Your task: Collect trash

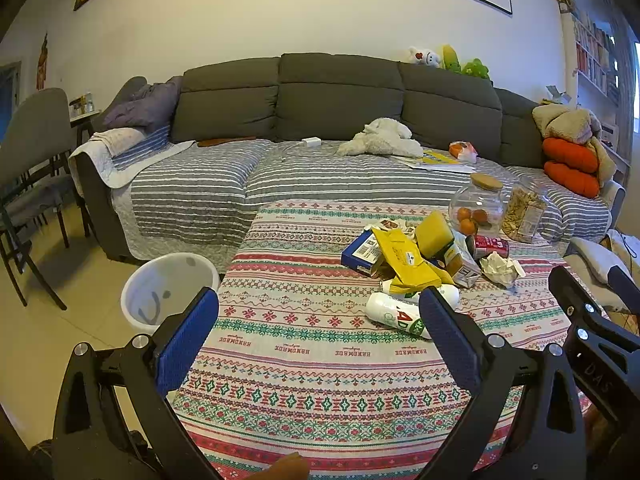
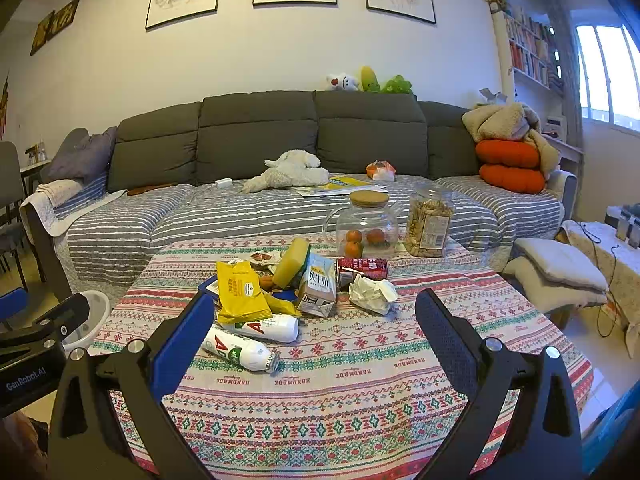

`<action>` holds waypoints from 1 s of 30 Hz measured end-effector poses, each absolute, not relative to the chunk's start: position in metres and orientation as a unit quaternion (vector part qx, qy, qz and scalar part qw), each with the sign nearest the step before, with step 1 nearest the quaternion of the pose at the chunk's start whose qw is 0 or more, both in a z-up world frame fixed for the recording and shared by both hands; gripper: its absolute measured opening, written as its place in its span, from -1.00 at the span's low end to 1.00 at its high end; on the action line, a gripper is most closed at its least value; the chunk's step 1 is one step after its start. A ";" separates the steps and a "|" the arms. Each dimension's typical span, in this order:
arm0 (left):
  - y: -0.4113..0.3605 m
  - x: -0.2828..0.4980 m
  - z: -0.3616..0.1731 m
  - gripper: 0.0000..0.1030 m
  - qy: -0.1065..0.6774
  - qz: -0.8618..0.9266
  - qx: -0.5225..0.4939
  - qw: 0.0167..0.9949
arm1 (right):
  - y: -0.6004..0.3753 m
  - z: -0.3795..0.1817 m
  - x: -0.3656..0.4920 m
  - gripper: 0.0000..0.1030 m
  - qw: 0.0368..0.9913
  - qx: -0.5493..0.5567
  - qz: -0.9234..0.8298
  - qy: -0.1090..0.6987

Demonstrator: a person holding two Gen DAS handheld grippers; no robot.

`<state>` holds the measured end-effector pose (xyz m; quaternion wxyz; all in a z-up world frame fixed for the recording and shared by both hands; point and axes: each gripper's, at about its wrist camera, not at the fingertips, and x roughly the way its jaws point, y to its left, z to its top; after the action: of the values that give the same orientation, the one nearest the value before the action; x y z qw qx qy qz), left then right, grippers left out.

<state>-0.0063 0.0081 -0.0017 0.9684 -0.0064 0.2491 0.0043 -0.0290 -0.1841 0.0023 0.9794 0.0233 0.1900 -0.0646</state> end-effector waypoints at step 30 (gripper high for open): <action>0.007 -0.008 -0.005 0.87 0.251 0.008 -0.006 0.968 | -0.183 0.001 -0.029 0.89 0.979 0.025 -0.065 0.193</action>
<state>-0.0075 0.0071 -0.0047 0.9678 -0.0064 0.2514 0.0077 -0.0287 -0.1832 0.0014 0.9787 0.0247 0.1931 -0.0655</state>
